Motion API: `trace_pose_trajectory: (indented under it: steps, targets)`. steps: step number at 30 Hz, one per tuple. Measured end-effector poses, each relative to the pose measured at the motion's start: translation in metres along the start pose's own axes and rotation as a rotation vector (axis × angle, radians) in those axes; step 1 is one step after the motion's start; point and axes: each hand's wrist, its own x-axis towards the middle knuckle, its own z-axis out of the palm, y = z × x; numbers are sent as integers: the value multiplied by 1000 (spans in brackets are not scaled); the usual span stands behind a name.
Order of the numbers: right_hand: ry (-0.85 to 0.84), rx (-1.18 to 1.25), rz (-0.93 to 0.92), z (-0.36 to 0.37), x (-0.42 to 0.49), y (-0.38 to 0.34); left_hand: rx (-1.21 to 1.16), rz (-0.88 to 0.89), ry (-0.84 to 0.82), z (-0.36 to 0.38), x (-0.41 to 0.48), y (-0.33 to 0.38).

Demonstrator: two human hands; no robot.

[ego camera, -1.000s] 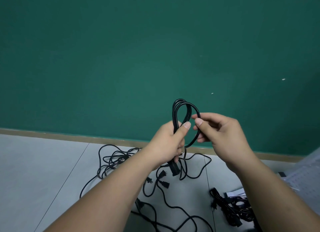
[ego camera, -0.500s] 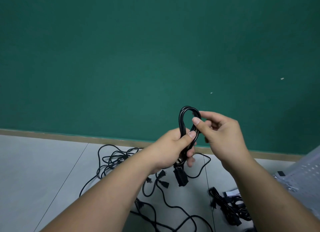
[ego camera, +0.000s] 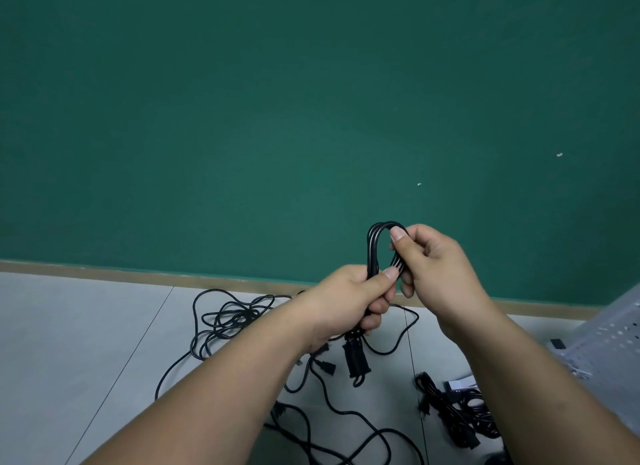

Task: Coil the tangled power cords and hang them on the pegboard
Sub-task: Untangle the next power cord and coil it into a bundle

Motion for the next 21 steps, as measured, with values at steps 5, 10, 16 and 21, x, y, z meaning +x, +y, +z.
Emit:
trace_pose_trajectory:
  steps: [5,10,16,21]
  targets:
    - [-119,200,81,4,2,2,-237,100,122,9,2,4]
    - [-491,61,243,4,-2,19,-651,236,263,-14,4,17]
    - [-733,-171,168,4,-6,14,-421,279,805,-58,9,15]
    - [-522,-401,54,-27,6,9,318,258,1165,-98,5,2]
